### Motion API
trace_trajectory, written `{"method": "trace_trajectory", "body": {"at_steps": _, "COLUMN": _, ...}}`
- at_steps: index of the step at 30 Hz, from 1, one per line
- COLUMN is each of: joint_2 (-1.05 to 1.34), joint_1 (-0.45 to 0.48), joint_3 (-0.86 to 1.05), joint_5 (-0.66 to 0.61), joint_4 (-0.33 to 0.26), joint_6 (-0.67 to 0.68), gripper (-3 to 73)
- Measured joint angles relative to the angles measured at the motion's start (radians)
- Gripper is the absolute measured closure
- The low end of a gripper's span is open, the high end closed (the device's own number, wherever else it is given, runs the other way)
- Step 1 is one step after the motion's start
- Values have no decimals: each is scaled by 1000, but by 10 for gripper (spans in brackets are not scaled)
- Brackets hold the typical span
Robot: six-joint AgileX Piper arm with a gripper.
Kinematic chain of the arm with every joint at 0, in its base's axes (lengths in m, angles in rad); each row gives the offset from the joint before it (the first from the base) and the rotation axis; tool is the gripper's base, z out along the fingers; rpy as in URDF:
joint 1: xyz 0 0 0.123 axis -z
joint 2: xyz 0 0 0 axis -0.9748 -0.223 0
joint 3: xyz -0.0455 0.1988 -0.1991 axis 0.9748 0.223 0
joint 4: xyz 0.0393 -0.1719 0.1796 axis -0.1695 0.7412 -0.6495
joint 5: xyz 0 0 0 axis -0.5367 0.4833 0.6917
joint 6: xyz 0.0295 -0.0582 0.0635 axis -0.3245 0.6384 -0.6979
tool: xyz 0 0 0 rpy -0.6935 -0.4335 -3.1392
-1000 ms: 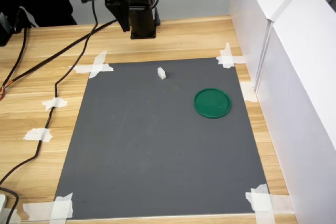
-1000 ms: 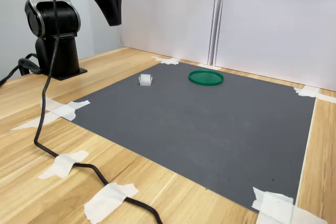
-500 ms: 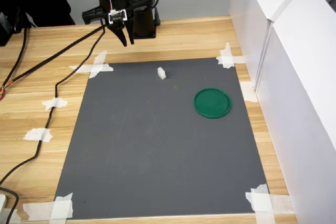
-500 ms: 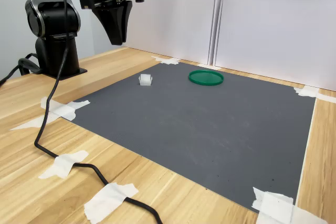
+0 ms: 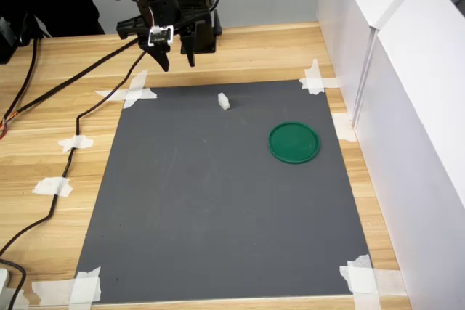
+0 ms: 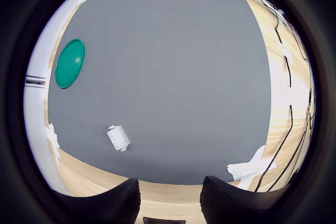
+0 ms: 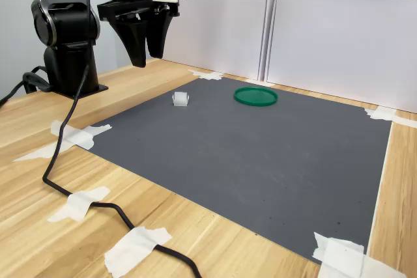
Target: Grasp a white terminal and put it on the green lid.
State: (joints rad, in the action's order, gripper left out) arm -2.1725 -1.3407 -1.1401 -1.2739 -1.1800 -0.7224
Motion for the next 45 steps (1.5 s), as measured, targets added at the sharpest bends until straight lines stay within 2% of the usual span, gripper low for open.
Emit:
{"method": "trace_trajectory", "body": {"at_steps": 7, "joint_2": -34, "joint_1": -153, "joint_3": -3, "joint_5": 11, "joint_4": -10, "joint_6": -98, "gripper": 199}}
{"method": "trace_trajectory", "body": {"at_steps": 18, "joint_2": -165, "joint_1": -267, "joint_3": -7, "joint_5": 89, "joint_4": -8, "joint_6": -121, "gripper": 199}}
{"method": "trace_trajectory", "body": {"at_steps": 35, "joint_2": -290, "joint_1": -276, "joint_3": -7, "joint_5": 134, "joint_4": -11, "joint_6": -127, "gripper": 199}}
{"method": "trace_trajectory", "body": {"at_steps": 45, "joint_2": -295, "joint_1": -276, "joint_3": 77, "joint_5": 226, "joint_4": 2, "joint_6": -124, "gripper": 199}}
